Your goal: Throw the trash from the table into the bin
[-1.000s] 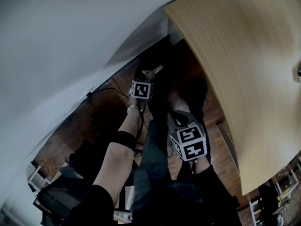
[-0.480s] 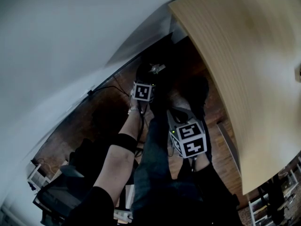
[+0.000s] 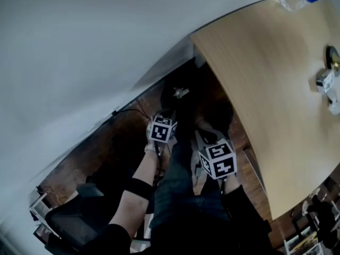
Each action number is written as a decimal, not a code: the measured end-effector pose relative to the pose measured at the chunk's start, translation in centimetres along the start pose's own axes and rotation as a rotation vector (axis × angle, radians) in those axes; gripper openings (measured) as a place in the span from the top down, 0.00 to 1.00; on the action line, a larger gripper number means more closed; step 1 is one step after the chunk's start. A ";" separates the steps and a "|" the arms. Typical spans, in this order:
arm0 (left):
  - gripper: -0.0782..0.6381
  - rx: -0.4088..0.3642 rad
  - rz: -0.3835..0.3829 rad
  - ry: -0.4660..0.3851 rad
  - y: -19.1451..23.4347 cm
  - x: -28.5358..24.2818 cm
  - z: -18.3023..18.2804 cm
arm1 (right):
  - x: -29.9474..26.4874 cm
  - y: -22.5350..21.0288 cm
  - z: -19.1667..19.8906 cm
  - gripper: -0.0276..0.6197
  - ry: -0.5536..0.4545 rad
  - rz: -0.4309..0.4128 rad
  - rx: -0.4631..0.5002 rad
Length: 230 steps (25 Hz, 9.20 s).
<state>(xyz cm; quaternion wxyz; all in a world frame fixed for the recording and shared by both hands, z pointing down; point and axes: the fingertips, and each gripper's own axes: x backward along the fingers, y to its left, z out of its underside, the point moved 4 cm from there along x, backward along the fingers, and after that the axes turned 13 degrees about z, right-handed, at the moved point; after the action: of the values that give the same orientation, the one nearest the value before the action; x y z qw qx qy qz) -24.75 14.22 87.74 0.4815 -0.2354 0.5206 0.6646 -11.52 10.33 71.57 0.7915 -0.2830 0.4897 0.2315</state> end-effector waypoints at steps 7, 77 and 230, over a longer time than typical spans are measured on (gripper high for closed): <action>0.89 -0.080 0.042 -0.091 -7.5 10.8 -4.7 | 6.8 -0.1 -1.3 0.95 -0.060 0.028 0.002; 0.32 -0.867 0.131 0.241 -51.7 -13.8 -42.9 | 25.2 -34.7 4.3 0.95 -0.422 0.199 -0.848; 0.89 -0.549 0.252 -0.033 -32.3 18.9 -13.4 | 23.0 -6.5 0.4 0.95 -0.278 0.059 -0.165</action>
<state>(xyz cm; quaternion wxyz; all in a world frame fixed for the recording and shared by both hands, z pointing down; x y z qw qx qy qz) -6.72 9.18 52.67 0.3219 -0.2794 0.3386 0.8389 2.40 7.87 52.32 0.8187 -0.2976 0.3628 0.3309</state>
